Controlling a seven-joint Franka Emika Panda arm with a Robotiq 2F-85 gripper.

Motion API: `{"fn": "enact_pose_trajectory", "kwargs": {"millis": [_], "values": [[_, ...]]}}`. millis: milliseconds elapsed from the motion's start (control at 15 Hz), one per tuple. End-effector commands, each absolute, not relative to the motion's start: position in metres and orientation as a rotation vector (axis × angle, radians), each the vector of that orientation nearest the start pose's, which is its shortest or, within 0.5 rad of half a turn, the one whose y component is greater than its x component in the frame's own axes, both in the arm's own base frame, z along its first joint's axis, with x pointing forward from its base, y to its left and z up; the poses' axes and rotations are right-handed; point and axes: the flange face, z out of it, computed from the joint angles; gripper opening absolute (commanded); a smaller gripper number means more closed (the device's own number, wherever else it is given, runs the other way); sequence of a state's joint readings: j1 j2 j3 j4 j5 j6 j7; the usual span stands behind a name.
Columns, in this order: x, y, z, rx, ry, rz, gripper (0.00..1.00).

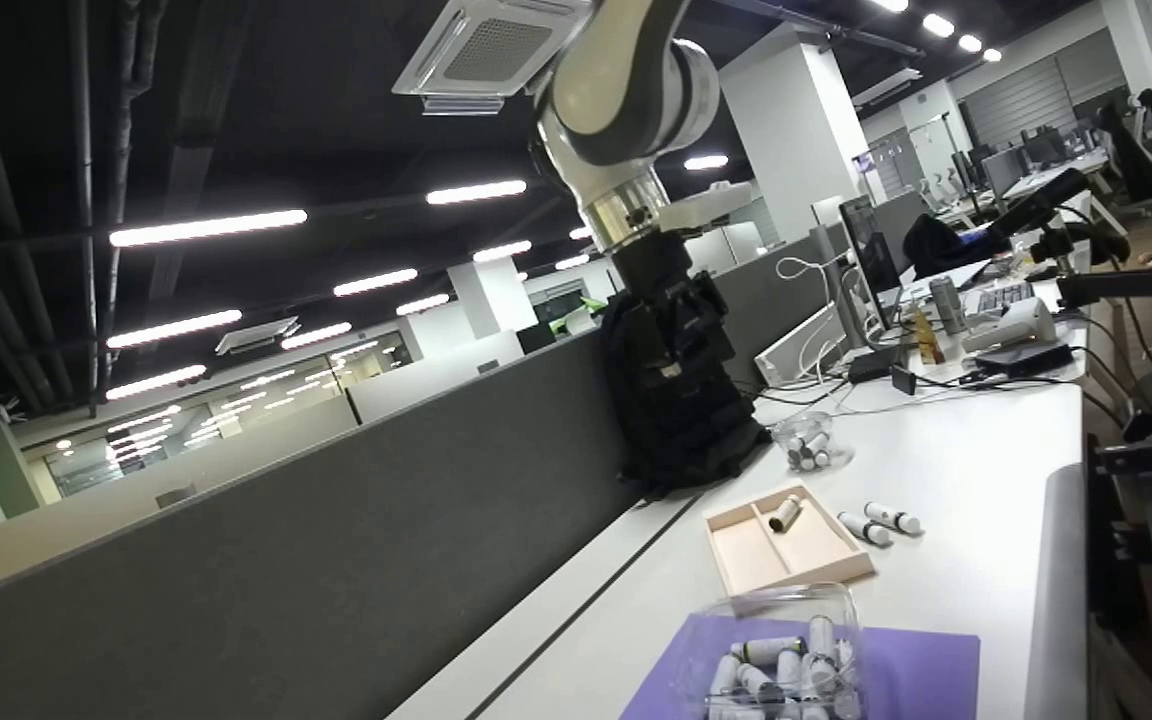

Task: Take a bottle from the tray and place it on the table

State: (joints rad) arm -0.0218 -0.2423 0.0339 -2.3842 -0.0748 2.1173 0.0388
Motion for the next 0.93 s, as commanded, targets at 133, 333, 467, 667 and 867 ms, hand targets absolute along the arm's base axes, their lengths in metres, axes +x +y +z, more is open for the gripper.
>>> {"fn": "enact_pose_trajectory", "kwargs": {"millis": [133,333,467,667,867], "values": [[0.462,-0.094,0.396,-3.221,0.263,-0.066,1.0],[0.458,-0.087,0.398,-3.243,0.198,-0.059,1.0],[0.459,-0.079,0.399,-3.246,0.172,-0.062,1.0],[0.463,-0.097,0.398,-3.252,0.16,-0.028,1.0],[0.468,-0.147,0.389,-3.253,-0.134,0.119,1.0]]}}
